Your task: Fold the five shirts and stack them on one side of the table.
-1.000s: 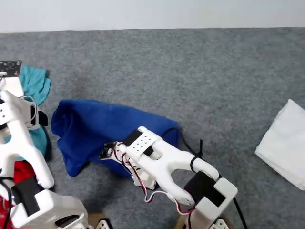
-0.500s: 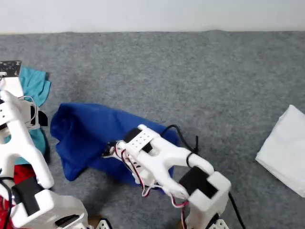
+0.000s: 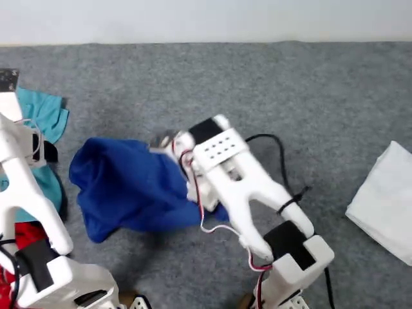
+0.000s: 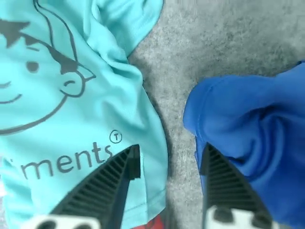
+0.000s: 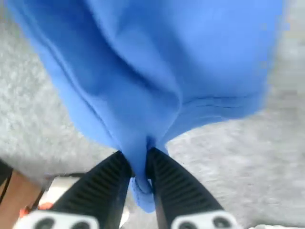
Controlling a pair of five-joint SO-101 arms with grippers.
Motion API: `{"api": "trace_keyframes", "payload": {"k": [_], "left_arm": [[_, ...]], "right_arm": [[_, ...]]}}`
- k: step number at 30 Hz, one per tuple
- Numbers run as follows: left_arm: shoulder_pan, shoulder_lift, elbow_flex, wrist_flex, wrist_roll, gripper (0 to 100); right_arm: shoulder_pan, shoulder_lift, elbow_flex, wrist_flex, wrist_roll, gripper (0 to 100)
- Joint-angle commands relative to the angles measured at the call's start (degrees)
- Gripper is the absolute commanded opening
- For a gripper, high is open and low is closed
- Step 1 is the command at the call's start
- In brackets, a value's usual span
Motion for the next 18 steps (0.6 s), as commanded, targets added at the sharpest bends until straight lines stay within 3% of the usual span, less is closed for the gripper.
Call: {"api": "trace_keyframes", "payload": {"k": [1, 8, 18], "left_arm": [[3.43, -1.05, -5.41, 4.66, 0.44, 21], [12.31, -2.29, -6.11, 9.14, 0.35, 21], [31.21, -21.71, 19.12, 8.97, -1.76, 21]], "right_arm": [[4.88, -3.74, -6.15, 2.33, -0.88, 1.0], [10.86, -3.74, -8.88, 2.33, -0.88, 1.0], [18.42, -3.65, -8.88, 1.36, -0.97, 1.0]]}}
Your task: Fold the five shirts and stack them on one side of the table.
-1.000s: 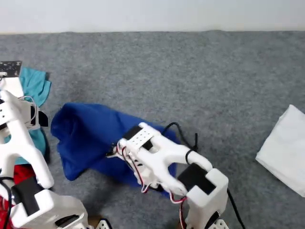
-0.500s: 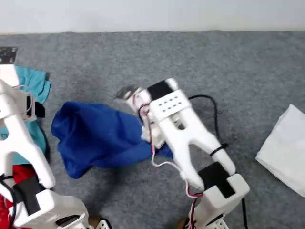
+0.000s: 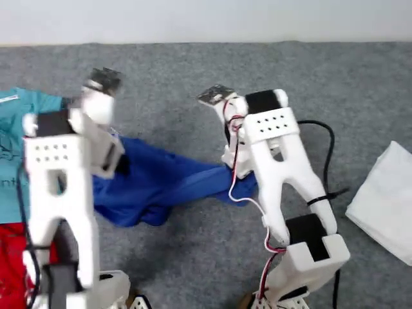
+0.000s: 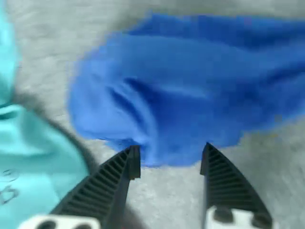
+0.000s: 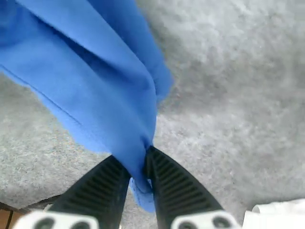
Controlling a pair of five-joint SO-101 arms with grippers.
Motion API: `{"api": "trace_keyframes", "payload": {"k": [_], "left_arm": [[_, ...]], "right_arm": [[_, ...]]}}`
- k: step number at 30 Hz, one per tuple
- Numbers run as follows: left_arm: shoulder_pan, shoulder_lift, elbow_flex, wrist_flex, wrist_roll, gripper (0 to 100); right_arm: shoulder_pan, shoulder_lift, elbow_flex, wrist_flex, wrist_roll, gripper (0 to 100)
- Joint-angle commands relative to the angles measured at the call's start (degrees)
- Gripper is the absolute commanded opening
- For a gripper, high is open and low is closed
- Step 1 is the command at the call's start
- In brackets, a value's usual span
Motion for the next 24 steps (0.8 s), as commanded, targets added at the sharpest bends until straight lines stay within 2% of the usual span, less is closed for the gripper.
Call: {"api": "trace_keyframes", "payload": {"k": [1, 7, 10, 16, 19, 24], "left_arm": [[5.1, -10.2, 7.96, 1.58, -0.62, 21], [13.71, -18.2, 20.53, 0.26, -2.11, 21], [15.65, -18.73, 26.42, -3.43, -2.29, 21], [15.74, -18.64, 34.68, -15.56, -2.37, 22], [15.56, -18.64, 36.26, -18.9, -2.37, 22], [8.44, -18.55, 36.88, -22.07, -4.66, 24]], "right_arm": [[2.86, -3.65, -2.99, 1.01, -0.53, 1.0], [4.88, -3.12, -5.98, 0.84, -2.11, 1.0], [4.88, -3.12, -5.98, 1.01, -2.2, 1.0], [4.97, -3.12, -5.89, 1.36, -2.2, 1.0], [4.88, -3.12, -5.89, 1.45, -2.2, 1.0], [4.62, -3.12, -5.89, 1.54, -2.29, 1.0]]}}
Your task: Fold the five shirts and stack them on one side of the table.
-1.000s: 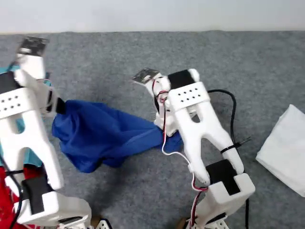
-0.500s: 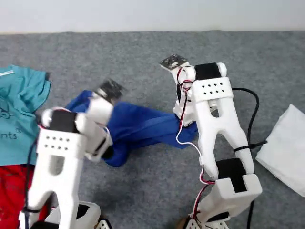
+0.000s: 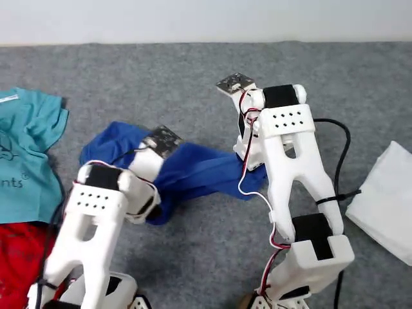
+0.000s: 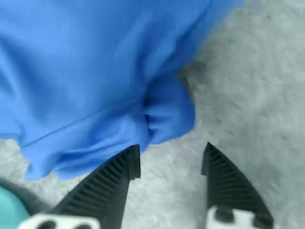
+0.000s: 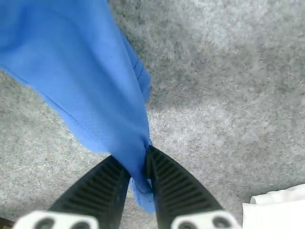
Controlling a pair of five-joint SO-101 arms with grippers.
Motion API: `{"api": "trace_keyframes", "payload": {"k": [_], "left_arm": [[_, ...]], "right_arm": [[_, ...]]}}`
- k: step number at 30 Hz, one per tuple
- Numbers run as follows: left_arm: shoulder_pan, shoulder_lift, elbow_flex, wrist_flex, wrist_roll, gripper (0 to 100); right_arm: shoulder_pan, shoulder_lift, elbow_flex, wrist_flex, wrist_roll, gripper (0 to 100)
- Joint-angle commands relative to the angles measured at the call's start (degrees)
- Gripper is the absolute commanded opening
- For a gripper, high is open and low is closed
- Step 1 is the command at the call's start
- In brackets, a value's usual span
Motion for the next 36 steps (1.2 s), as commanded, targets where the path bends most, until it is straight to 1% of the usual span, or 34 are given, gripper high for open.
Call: {"api": "trace_keyframes", "payload": {"k": [1, 4, 7, 12, 21, 27, 33, 36], "left_arm": [[-5.54, -1.41, -0.04, -3.08, -3.34, 24], [-8.26, 0.53, -0.04, -4.75, -5.45, 24], [-9.58, 5.54, -0.48, -6.59, -6.77, 24], [-9.41, 12.04, -0.66, -10.2, -6.68, 24], [-9.41, 13.54, -1.89, -10.37, -6.59, 24], [-9.41, 19.16, -3.03, -10.64, -6.68, 18], [-9.76, 25.85, -7.69, -10.81, -6.51, 18], [-9.58, 27.52, -9.89, -10.81, -6.51, 12]], "right_arm": [[0.48, -3.12, -2.99, 1.54, -0.79, 1.0], [0.48, -3.12, -2.9, 1.54, -0.79, 1.0], [0.48, -3.12, -2.9, 1.54, -0.79, 1.0], [0.48, -3.12, -2.9, 1.54, -0.79, 1.0], [0.48, -3.21, -2.9, 1.54, -0.79, 1.0], [0.48, -3.56, -2.9, 1.54, -0.79, 1.0], [0.66, -3.65, -2.9, 1.54, -0.79, 1.0], [0.75, -3.65, -2.9, 1.54, -0.7, 1.0]]}}
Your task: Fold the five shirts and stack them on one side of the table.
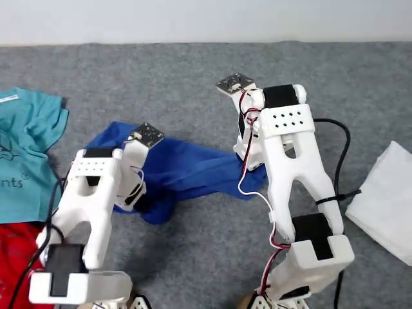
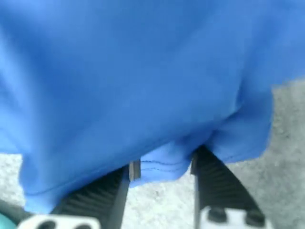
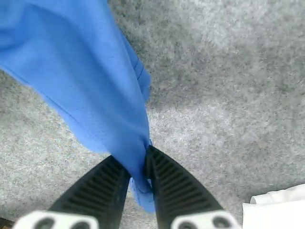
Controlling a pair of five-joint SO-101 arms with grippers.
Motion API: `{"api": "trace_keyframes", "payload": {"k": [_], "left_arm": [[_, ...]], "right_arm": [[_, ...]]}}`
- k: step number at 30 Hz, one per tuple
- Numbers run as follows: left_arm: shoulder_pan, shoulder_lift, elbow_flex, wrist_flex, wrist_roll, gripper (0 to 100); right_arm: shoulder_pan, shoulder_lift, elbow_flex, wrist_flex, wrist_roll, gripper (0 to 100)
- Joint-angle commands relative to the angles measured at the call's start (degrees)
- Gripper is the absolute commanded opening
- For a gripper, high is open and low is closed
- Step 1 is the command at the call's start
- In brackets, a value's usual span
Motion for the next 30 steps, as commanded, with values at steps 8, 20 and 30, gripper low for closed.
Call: {"api": "trace_keyframes", "payload": {"k": [8, 20, 30], "left_arm": [[-0.44, 1.49, -6.9, 0.09, -0.53, 0], [-0.62, 1.49, -44.18, 24.88, 3.78, 0], [-0.62, 1.49, -75.38, 31.3, 7.82, 0]], "right_arm": [[0.75, -3.65, -2.9, 1.54, -0.7, 1.0], [1.01, -12.53, -3.25, 0.92, -0.62, 1.0], [10.77, -23.16, -3.25, -7.87, -0.62, 1.0]]}}
